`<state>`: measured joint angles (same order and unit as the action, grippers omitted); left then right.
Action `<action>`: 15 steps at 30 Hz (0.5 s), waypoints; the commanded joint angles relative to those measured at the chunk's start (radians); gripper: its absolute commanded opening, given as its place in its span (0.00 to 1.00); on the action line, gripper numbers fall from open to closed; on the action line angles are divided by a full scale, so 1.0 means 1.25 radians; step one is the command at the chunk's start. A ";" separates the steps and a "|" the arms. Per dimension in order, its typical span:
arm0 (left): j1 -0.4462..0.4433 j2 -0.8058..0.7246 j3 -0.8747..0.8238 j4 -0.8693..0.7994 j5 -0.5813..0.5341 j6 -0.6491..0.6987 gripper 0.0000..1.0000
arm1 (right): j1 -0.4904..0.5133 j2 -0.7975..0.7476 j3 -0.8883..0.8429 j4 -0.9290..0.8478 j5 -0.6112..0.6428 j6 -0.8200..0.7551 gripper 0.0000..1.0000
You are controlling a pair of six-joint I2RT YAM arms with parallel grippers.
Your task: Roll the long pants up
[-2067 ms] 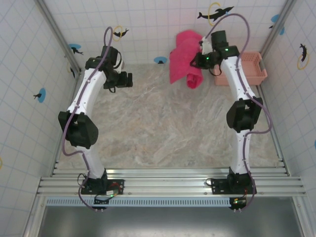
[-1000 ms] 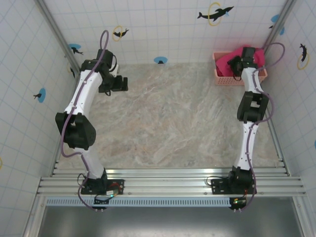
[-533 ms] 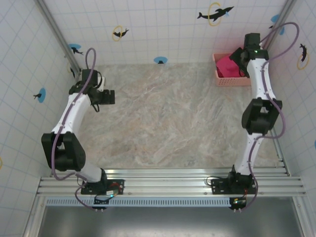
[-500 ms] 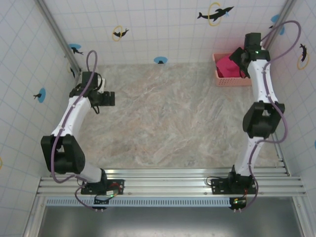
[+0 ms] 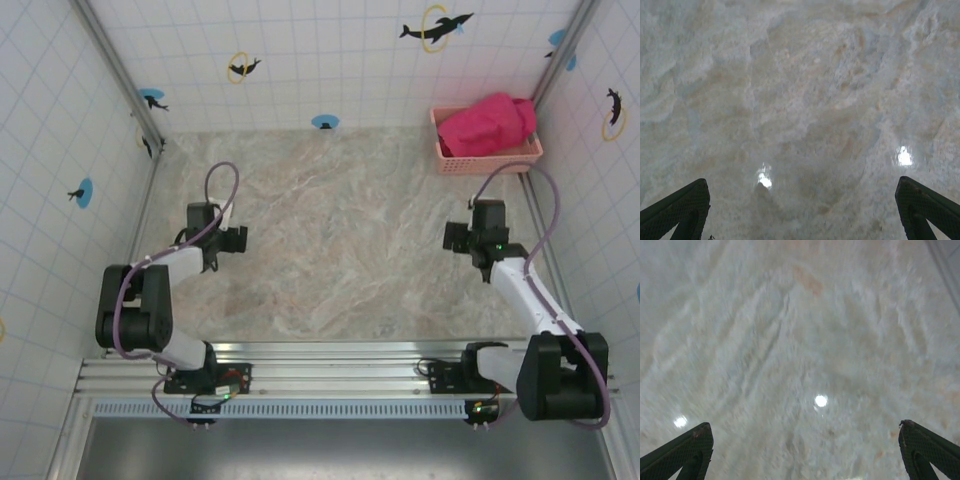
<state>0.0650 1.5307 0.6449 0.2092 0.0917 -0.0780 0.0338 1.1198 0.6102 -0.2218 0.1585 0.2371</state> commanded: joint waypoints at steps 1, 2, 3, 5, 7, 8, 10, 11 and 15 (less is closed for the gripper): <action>-0.038 0.034 0.038 0.129 0.031 0.100 0.97 | -0.001 -0.096 -0.131 0.339 0.002 -0.094 0.98; -0.064 0.031 0.038 0.125 0.022 0.130 0.97 | -0.002 -0.091 -0.180 0.434 0.008 -0.105 0.98; -0.078 0.019 0.019 0.154 0.002 0.138 0.97 | -0.007 -0.069 -0.209 0.500 0.014 -0.111 0.98; -0.087 -0.022 -0.076 0.288 -0.044 0.125 0.98 | -0.021 0.011 -0.231 0.579 0.010 -0.112 0.98; -0.126 -0.031 -0.116 0.348 -0.135 0.139 0.97 | -0.027 0.057 -0.224 0.625 -0.021 -0.096 0.98; -0.123 -0.039 -0.133 0.370 -0.140 0.136 0.98 | -0.022 0.072 -0.233 0.698 -0.032 -0.081 0.98; -0.105 -0.015 -0.201 0.524 -0.114 0.124 0.97 | 0.003 0.123 -0.238 0.795 -0.016 -0.095 0.98; -0.106 0.019 -0.231 0.633 -0.098 0.134 0.97 | 0.016 0.166 -0.217 0.792 0.013 -0.107 0.98; -0.102 0.001 -0.202 0.537 -0.082 0.132 0.97 | 0.062 0.308 -0.208 0.906 -0.033 -0.171 0.98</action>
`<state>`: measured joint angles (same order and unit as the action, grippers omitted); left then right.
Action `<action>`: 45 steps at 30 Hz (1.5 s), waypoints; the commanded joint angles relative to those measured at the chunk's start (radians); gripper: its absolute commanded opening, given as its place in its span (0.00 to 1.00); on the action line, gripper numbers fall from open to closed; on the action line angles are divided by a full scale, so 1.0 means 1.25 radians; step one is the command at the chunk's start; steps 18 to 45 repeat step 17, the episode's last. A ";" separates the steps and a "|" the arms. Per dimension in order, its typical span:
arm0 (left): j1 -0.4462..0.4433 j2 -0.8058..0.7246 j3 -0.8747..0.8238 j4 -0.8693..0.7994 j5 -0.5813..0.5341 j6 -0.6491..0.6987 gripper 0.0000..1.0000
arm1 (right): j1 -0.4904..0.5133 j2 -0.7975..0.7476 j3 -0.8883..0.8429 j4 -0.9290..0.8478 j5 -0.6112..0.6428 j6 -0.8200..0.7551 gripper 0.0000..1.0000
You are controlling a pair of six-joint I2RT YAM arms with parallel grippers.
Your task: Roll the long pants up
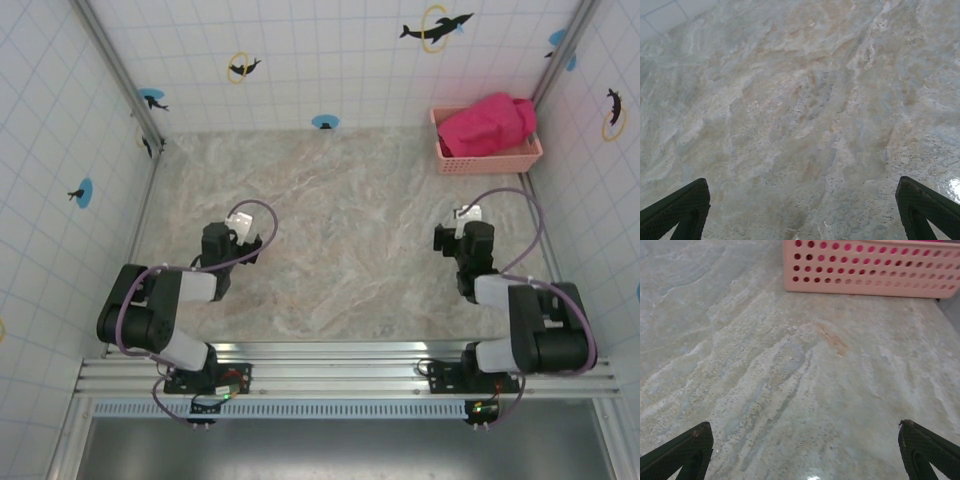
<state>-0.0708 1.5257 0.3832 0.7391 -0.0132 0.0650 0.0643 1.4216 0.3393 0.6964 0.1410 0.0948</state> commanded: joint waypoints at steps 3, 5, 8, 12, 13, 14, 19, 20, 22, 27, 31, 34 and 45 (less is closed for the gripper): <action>0.009 -0.005 0.011 0.084 0.004 0.017 0.97 | 0.077 0.058 0.017 0.134 0.052 -0.083 0.98; 0.016 -0.007 0.017 0.070 0.016 0.011 0.97 | 0.080 0.089 0.014 0.192 0.108 -0.066 0.98; 0.015 -0.009 0.017 0.065 0.014 0.014 0.97 | 0.064 0.082 0.042 0.124 0.076 -0.058 0.98; 0.019 -0.006 0.022 0.060 0.023 0.011 0.98 | 0.064 0.076 0.054 0.091 0.059 -0.063 0.98; 0.019 -0.007 0.023 0.056 0.024 0.010 0.98 | 0.063 0.078 0.053 0.098 0.059 -0.063 0.98; 0.020 -0.006 0.022 0.058 0.024 0.010 0.97 | 0.064 0.078 0.053 0.096 0.059 -0.063 0.98; 0.019 -0.009 0.021 0.059 0.024 0.010 0.98 | 0.063 0.076 0.055 0.093 0.057 -0.062 0.98; 0.019 -0.009 0.021 0.059 0.024 0.010 0.98 | 0.063 0.076 0.055 0.093 0.057 -0.062 0.98; 0.019 -0.009 0.021 0.059 0.024 0.010 0.98 | 0.063 0.076 0.055 0.093 0.057 -0.062 0.98; 0.019 -0.009 0.021 0.059 0.024 0.010 0.98 | 0.063 0.076 0.055 0.093 0.057 -0.062 0.98; 0.019 -0.009 0.021 0.059 0.024 0.010 0.98 | 0.063 0.076 0.055 0.093 0.057 -0.062 0.98; 0.019 -0.009 0.021 0.059 0.024 0.010 0.98 | 0.063 0.076 0.055 0.093 0.057 -0.062 0.98; 0.019 -0.009 0.021 0.059 0.024 0.010 0.98 | 0.063 0.076 0.055 0.093 0.057 -0.062 0.98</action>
